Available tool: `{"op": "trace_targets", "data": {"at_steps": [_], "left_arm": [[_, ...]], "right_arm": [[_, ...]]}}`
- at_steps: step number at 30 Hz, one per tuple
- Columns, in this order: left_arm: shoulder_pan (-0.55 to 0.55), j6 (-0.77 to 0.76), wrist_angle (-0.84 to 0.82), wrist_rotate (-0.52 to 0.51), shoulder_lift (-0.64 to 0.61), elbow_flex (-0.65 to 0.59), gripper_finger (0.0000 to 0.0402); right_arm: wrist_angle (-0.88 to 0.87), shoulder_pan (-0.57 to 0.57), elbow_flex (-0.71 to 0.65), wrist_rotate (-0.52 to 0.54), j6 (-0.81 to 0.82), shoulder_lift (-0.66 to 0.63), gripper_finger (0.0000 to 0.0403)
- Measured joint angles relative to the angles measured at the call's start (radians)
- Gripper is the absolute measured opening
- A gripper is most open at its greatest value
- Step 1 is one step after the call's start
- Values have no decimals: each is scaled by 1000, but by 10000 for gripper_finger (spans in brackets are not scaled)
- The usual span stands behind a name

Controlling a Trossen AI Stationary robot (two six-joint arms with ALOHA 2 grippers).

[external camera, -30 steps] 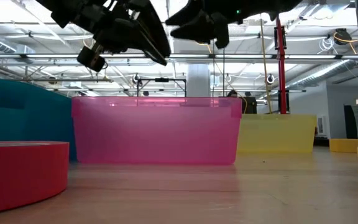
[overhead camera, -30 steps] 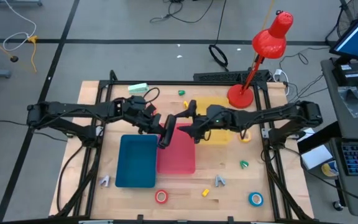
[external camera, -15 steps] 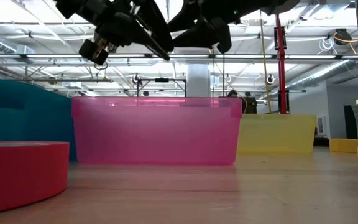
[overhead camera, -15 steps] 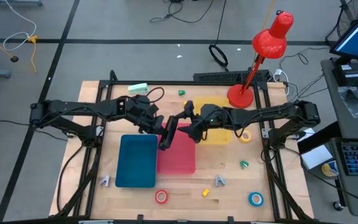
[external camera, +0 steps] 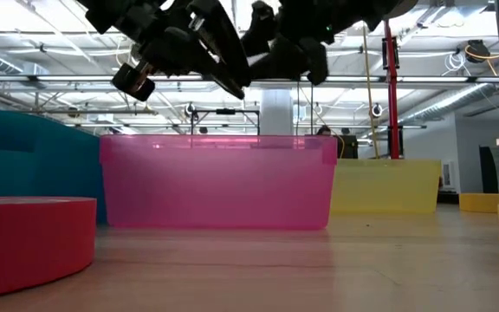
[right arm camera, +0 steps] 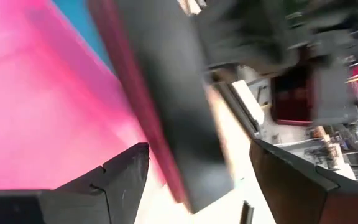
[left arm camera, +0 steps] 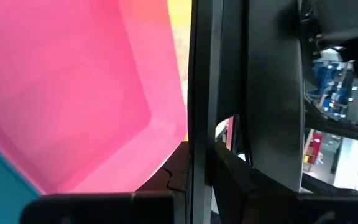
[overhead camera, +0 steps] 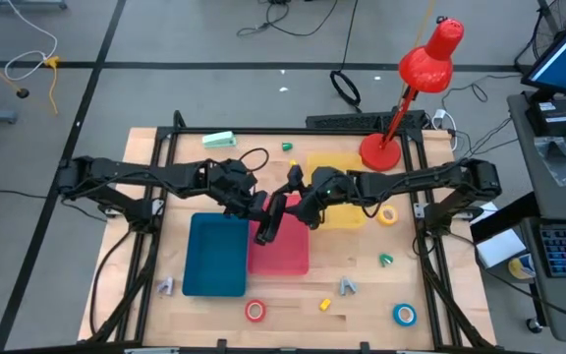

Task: Pick and place Stapler, Stapler remover, tape
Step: Put the black stapler into the yellow bin

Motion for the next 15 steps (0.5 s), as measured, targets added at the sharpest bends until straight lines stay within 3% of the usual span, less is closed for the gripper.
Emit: {"op": "trace_targets", "data": {"at_steps": [8,15], "left_arm": [[-19,-13,20,-13,14,-1,38],[-18,-8,15,-12,18,-1,38]], "right_arm": [[28,1,-2,-4,3,50,266],[3,1,-3,-4,33,48,206]]}}
